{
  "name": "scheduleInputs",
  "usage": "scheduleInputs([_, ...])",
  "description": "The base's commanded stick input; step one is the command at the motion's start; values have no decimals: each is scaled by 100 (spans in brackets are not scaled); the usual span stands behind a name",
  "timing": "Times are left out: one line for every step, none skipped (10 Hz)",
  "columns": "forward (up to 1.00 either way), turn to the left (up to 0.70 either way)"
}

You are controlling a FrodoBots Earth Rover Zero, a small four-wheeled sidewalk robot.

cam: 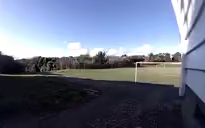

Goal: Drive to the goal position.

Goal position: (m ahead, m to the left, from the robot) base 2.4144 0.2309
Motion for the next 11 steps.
scheduleInputs([4, 0])
scheduleInputs([4, 0])
scheduleInputs([4, 0])
scheduleInputs([4, 0])
scheduleInputs([4, 0])
scheduleInputs([4, 0])
scheduleInputs([4, 0])
scheduleInputs([4, 0])
scheduleInputs([4, 0])
scheduleInputs([1, 0])
scheduleInputs([1, 0])
